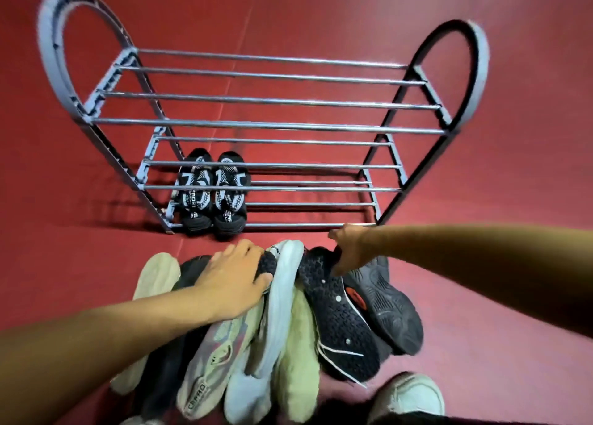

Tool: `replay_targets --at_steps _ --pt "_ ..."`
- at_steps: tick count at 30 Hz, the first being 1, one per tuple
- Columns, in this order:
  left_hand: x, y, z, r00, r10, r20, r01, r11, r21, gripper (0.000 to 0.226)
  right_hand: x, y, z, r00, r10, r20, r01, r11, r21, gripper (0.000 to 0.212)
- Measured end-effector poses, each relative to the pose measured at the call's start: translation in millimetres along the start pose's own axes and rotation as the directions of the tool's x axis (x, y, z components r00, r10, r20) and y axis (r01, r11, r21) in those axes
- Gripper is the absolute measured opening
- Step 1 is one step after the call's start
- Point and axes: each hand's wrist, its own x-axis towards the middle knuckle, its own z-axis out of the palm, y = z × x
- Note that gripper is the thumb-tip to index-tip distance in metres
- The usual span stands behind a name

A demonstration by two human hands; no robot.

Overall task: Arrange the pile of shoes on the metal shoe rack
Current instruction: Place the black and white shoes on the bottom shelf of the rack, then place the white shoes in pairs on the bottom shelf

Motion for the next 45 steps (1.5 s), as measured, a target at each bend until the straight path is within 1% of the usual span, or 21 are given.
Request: replay_targets --at_steps 2,6,9,12,13,15,17,19,21,23,24,27,31,33,35,36,38,39,41,43,45 --pt "3.5 27.7 -3.0 0.993 0.095 0.069 -0.103 0.988 0.118 0.053 1.3 -13.7 25.5 0.993 0.092 -0.069 -0.091 0.996 0.015 0.11" --pt "-12.7 74.5 -31.5 0.978 0.198 0.069 -0.209 0.952 0.223 0.054 -11.6 -31.2 58.2 0.936 0.21 -0.283 -0.154 0.966 0.206 0.1" --pt "-32.6 72.4 -51.4 0.989 0.11 0.096 -0.127 0.972 0.197 0.05 -35.9 -30.4 57.6 0.934 0.093 -0.344 0.081 0.885 0.459 0.082" --pt "-53.6 60.0 -68.9 0.991 -0.123 0.042 0.129 0.975 -0.182 0.04 -74.7 -36.4 40.9 0.865 -0.007 -0.501 0.336 0.75 0.57 0.063" --pt "-60.2 55.8 -71.9 0.971 -0.232 0.052 0.234 0.893 -0.385 0.04 -91.4 -39.8 30.7 0.813 -0.011 -0.582 0.408 0.724 0.557 0.059" --pt "-70.5 49.5 -74.0 0.879 -0.388 0.277 0.45 0.486 -0.749 0.053 -125.9 -44.9 12.8 0.643 -0.101 -0.759 0.554 0.746 0.37 0.057" --pt "-72.1 46.2 -72.4 0.816 -0.248 0.522 0.563 0.136 -0.815 0.083 -152.0 -45.7 3.3 0.35 -0.332 -0.876 0.641 0.767 -0.034 0.049" --pt "-66.3 53.1 -62.5 0.846 0.001 0.533 0.53 -0.103 -0.841 0.085 -161.2 -42.4 9.0 0.104 -0.585 -0.805 0.673 0.637 -0.375 0.03" --pt "-61.0 72.0 -37.1 0.906 0.035 0.423 0.415 -0.284 -0.864 0.064 -154.5 -45.8 30.2 0.015 -0.807 -0.59 0.655 0.454 -0.604 0.02" --pt "-50.4 74.9 5.7 0.917 -0.178 0.357 0.279 -0.353 -0.893 0.054 -137.1 -45.0 51.8 0.107 -0.915 -0.389 0.675 0.354 -0.647 0.027" --pt "-51.8 73.1 29.4 0.899 -0.308 0.312 0.195 -0.356 -0.914 0.047 -127.9 -41.4 59.6 0.211 -0.932 -0.294 0.686 0.355 -0.635 0.036" --pt "-57.8 48.0 84.6 0.839 -0.432 0.332 0.229 -0.274 -0.934 0.028 -111.6 -23.8 69.1 0.626 -0.771 -0.116 0.61 0.577 -0.544 0.041" --pt "-56.9 18.6 94.5 0.744 -0.564 0.357 0.328 -0.157 -0.932 0.025 -112.9 -3.7 42.6 0.929 -0.349 -0.119 0.263 0.853 -0.452 0.042" --pt "-52.5 15.2 94.8 0.763 -0.598 0.244 0.317 0.018 -0.948 0.022 -112.7 0.8 24.3 0.968 -0.181 -0.176 0.126 0.95 -0.286 0.038" --pt "-54.6 16.4 101.9 0.79 -0.579 0.199 0.303 0.088 -0.949 0.018 -103.5 -3.4 20.4 0.959 -0.026 -0.284 0.048 0.996 0.071 0.026" --pt "-56.0 19.4 107.0 0.804 -0.565 0.185 0.291 0.103 -0.951 0.017 -96.5 -11.8 26.0 0.949 0.071 -0.306 0.041 0.938 0.345 0.036" --pt "-56.0 29.6 109.3 0.856 -0.494 0.156 0.264 0.156 -0.952 0.023 -86.4 -37.6 43.0 0.98 0.153 -0.131 -0.005 0.667 0.745 0.051" --pt "-55.3 38.0 105.3 0.897 -0.419 0.142 0.237 0.182 -0.954 0.024 -82.5 -52.7 51.5 0.995 0.09 -0.031 -0.029 0.598 0.801 0.053" --pt "-48.8 47.9 101.1 0.946 -0.287 0.154 0.212 0.183 -0.96 0.026 -78.7 -75.5 62.1 0.998 -0.028 0.051 -0.021 0.646 0.763 0.048" --pt "-45.9 49.8 97.6 0.947 -0.258 0.19 0.244 0.196 -0.95 0.031 -69.8 -77.1 64.1 0.999 0.008 -0.043 0.026 0.676 0.736 0.035" --pt "-45.1 39.1 99.0 0.912 -0.361 0.194 0.32 0.331 -0.888 0.038 -63.8 -65.0 60.8 0.98 0.131 -0.15 0.028 0.655 0.755 0.029"
